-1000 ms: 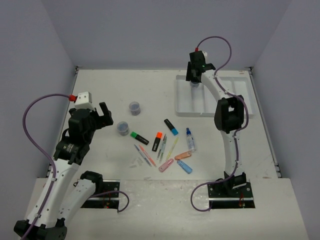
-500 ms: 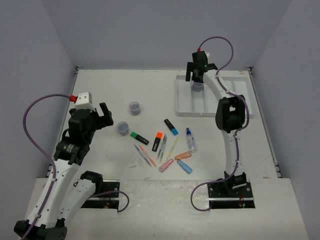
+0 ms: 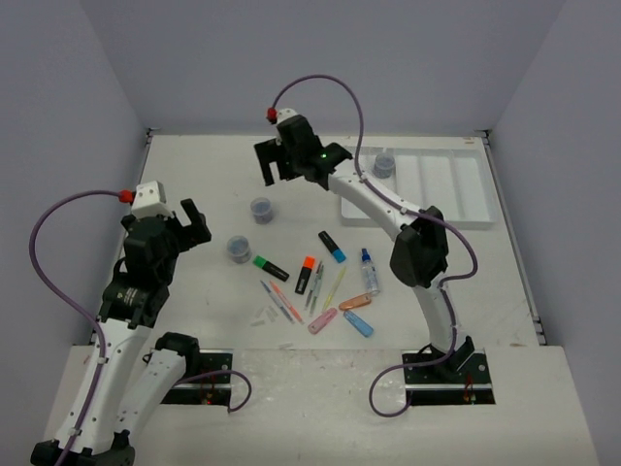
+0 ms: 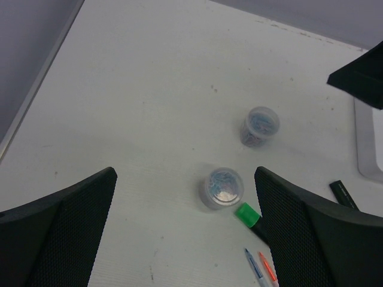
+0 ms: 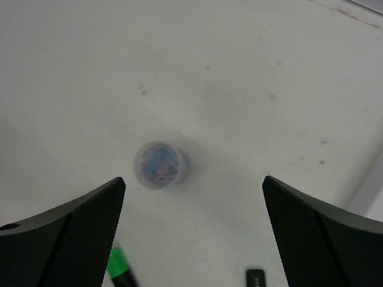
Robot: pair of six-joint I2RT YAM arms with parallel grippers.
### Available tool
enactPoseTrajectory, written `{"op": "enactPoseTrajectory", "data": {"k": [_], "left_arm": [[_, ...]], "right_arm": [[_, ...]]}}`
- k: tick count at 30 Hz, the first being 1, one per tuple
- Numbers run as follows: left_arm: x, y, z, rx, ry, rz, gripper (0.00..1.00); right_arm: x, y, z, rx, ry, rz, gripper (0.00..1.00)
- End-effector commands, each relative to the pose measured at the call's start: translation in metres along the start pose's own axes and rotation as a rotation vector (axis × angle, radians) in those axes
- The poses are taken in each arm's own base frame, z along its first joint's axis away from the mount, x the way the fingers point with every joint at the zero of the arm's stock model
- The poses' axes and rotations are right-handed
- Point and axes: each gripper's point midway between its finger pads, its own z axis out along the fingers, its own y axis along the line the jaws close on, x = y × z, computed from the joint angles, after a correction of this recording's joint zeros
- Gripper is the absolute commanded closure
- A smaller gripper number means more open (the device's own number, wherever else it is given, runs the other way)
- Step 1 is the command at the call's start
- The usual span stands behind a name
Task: Sort the stationery into containers
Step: Pick up the stationery from the center of the board.
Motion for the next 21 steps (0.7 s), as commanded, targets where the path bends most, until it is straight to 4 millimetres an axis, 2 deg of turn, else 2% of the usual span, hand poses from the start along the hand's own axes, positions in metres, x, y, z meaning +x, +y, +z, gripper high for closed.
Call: {"op": "enactPoseTrajectory", "data": {"k": [1, 4, 10, 18, 21], "left_arm": [[-0.004, 0.003, 0.004, -0.025, -0.011, -0.019, 0.00], [-0.004, 0.003, 0.003, -0.024, -0.009, -0.018, 0.00], [-0.006, 0.000, 0.001, -0.005, -0.019, -0.020, 0.00], [-0.005, -0.004, 0.001, 0.018, -0.014, -0.016, 0.00], [-0.005, -0.005, 0.001, 0.021, -0.013, -0.014, 0.00]], "right_arm": [[0.000, 0.055, 0.015, -0.116, -0.028, -0.039, 0.01], [0.013, 0.075, 0.027, -0.105, -0.033, -0.057, 0.01], [0.041, 0.075, 0.051, -0.066, 0.030, -0.004, 0.01], [0.072, 0.072, 0.074, -0.036, 0.094, 0.022, 0.02], [0.073, 0.073, 0.078, -0.038, 0.090, 0.022, 0.11]]}}
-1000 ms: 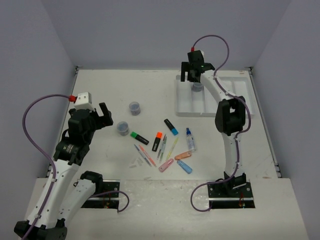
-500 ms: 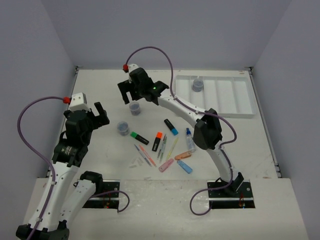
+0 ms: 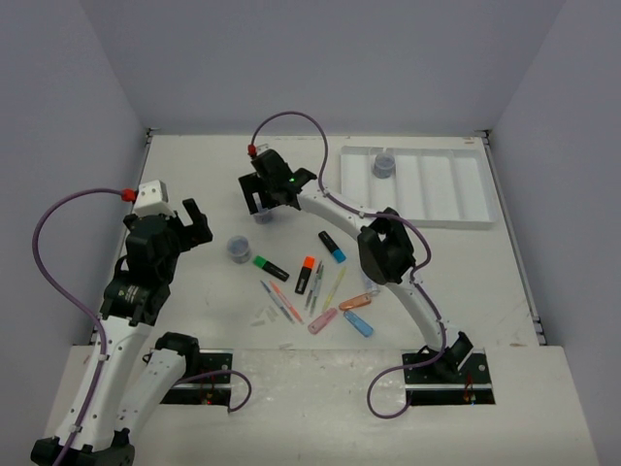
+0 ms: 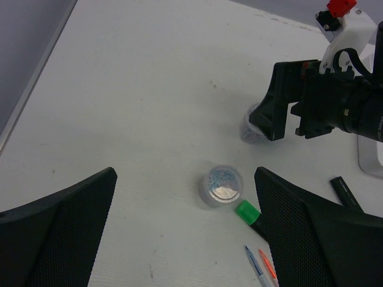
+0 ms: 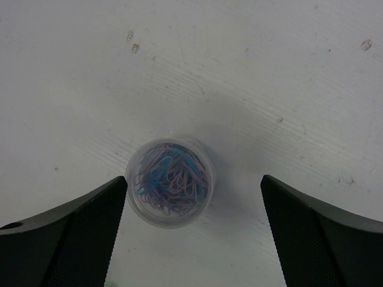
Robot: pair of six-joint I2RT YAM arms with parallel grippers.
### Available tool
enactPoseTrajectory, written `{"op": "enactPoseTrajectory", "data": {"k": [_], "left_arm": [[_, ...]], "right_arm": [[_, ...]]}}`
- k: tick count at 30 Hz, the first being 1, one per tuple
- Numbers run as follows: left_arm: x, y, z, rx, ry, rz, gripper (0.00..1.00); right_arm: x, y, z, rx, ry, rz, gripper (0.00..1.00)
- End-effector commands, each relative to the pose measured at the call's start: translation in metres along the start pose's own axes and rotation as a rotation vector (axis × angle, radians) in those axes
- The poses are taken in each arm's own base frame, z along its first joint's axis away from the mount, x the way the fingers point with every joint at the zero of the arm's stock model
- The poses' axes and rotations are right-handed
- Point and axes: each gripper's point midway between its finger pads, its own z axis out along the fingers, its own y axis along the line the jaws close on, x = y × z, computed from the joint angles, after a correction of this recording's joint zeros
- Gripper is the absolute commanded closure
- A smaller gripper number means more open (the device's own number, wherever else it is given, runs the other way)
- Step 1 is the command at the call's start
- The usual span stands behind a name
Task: Sort the stationery into containers
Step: Pick up the stationery from the center of the board.
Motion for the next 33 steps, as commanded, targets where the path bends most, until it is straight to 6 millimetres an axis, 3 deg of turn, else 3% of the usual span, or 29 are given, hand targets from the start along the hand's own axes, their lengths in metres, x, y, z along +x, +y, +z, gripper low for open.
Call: {"op": "enactPoseTrajectory", "data": {"k": [1, 6, 13, 19, 22, 25, 33], "left_arm": [[-0.008, -0.003, -0.001, 0.018, -0.028, -0.018, 0.00], [-0.008, -0.005, -0.001, 0.025, -0.028, -0.017, 0.00], [-0.008, -0.006, -0.001, 0.032, -0.028, -0.016, 0.00], [-0.008, -0.007, -0.002, 0.038, -0.029, -0.016, 0.00], [-0.008, -0.007, -0.002, 0.039, -0.028, -0.015, 0.00], [-0.008, -0.007, -0.002, 0.040, -0.030, -0.015, 0.00], [-0.008, -0.008, -0.002, 0.046, -0.031, -0.014, 0.00]], "right_arm": [[-0.024, 0.010, -0.005, -0.011, -0.070, 0.029, 0.12], [-0.024, 0.018, -0.004, -0.049, -0.062, 0.033, 0.13], [-0.003, 0.024, 0.003, -0.081, -0.001, 0.053, 0.15], [-0.004, 0.025, 0.005, -0.082, -0.001, 0.058, 0.18], [-0.002, 0.027, 0.006, -0.090, 0.003, 0.060, 0.24], [-0.001, 0.028, 0.005, -0.094, 0.009, 0.057, 0.37], [0.005, 0.022, 0.002, -0.064, 0.034, 0.038, 0.47]]}}
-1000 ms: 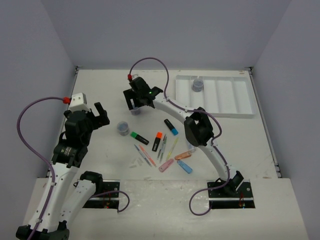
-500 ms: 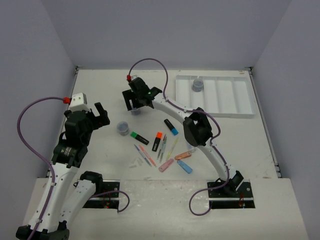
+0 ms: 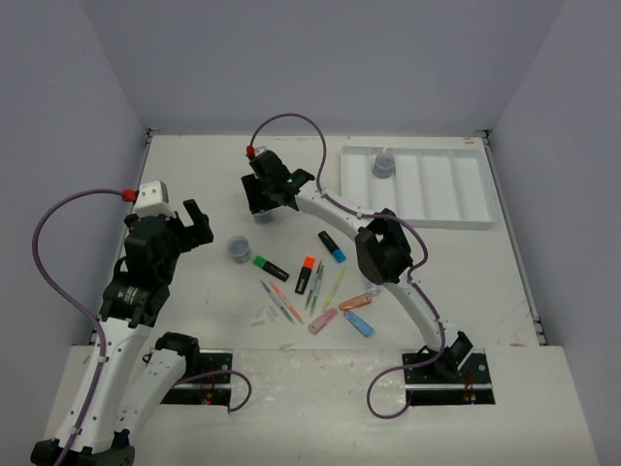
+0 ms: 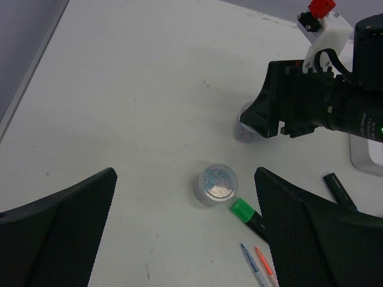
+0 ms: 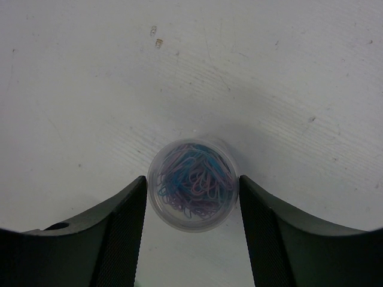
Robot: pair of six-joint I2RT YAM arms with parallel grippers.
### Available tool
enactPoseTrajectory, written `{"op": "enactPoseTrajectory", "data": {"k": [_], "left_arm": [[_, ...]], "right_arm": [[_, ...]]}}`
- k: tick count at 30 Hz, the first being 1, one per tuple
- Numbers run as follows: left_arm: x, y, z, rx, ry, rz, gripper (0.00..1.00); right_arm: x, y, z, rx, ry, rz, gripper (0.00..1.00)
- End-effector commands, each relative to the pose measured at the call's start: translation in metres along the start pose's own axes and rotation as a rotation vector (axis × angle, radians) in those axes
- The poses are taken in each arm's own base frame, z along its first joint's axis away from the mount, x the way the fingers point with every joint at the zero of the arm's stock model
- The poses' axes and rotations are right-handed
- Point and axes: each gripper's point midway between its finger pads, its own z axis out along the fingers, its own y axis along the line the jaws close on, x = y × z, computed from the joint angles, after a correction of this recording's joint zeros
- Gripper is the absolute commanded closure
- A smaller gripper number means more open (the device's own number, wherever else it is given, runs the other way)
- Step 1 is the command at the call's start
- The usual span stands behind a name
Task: Sort the stationery into containers
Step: Pick up the stationery from the center of the board.
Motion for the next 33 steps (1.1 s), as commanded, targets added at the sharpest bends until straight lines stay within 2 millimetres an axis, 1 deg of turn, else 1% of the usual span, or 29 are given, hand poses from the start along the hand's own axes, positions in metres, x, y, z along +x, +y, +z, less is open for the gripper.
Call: {"op": "enactPoseTrajectory", "data": {"k": [1, 3, 5, 7, 10, 12, 14, 16, 21, 24, 26, 28, 29, 30, 31, 33], "left_arm": [[-0.008, -0.003, -0.001, 0.018, -0.033, -0.012, 0.00], [-0.009, -0.003, -0.001, 0.018, -0.034, -0.012, 0.00], [-0.008, -0.003, -0.001, 0.017, -0.033, -0.013, 0.00], [-0.008, -0.004, -0.001, 0.022, -0.033, -0.012, 0.00], [-0.008, -0.004, 0.000, 0.021, -0.032, -0.012, 0.00], [-0.009, -0.005, -0.001, 0.025, -0.033, -0.013, 0.00], [-0.009, -0.005, -0.001, 0.026, -0.033, -0.012, 0.00], [-0.008, -0.005, -0.001, 0.027, -0.033, -0.011, 0.00], [-0.009, -0.005, -0.001, 0.028, -0.036, -0.012, 0.00], [-0.009, -0.005, -0.002, 0.031, -0.039, -0.013, 0.00], [-0.010, -0.005, -0.002, 0.032, -0.041, -0.013, 0.00], [-0.009, -0.005, -0.002, 0.030, -0.038, -0.011, 0.00], [-0.009, -0.005, -0.002, 0.031, -0.038, -0.012, 0.00], [-0.009, -0.005, -0.002, 0.029, -0.038, -0.013, 0.00], [-0.009, -0.004, -0.002, 0.028, -0.039, -0.013, 0.00], [-0.010, -0.004, -0.003, 0.028, -0.042, -0.013, 0.00]], "right_arm": [[0.001, 0.004, -0.004, 0.001, 0.017, -0.014, 0.49], [0.004, 0.003, -0.006, 0.005, 0.025, -0.017, 0.52], [0.010, 0.002, -0.006, 0.004, 0.038, -0.017, 0.58], [0.014, 0.002, -0.008, 0.001, 0.045, -0.014, 0.74], [0.016, 0.003, -0.013, -0.005, 0.040, -0.004, 0.89], [0.010, 0.004, -0.022, -0.013, 0.022, 0.009, 0.97], [0.012, 0.004, -0.030, -0.018, 0.022, 0.019, 1.00], [0.004, 0.008, -0.043, -0.041, -0.007, 0.029, 1.00], [-0.019, 0.011, -0.078, -0.054, -0.079, 0.037, 1.00], [-0.029, 0.009, -0.095, -0.048, -0.110, 0.040, 1.00], [-0.030, 0.006, -0.102, -0.042, -0.119, 0.041, 1.00], [-0.039, 0.001, -0.114, -0.034, -0.145, 0.050, 1.00], [-0.042, -0.003, -0.117, -0.025, -0.151, 0.056, 1.00], [-0.043, -0.012, -0.120, 0.003, -0.158, 0.066, 1.00], [-0.050, -0.025, -0.127, 0.028, -0.174, 0.083, 1.00], [-0.052, -0.060, -0.132, 0.101, -0.182, 0.126, 1.00]]}}
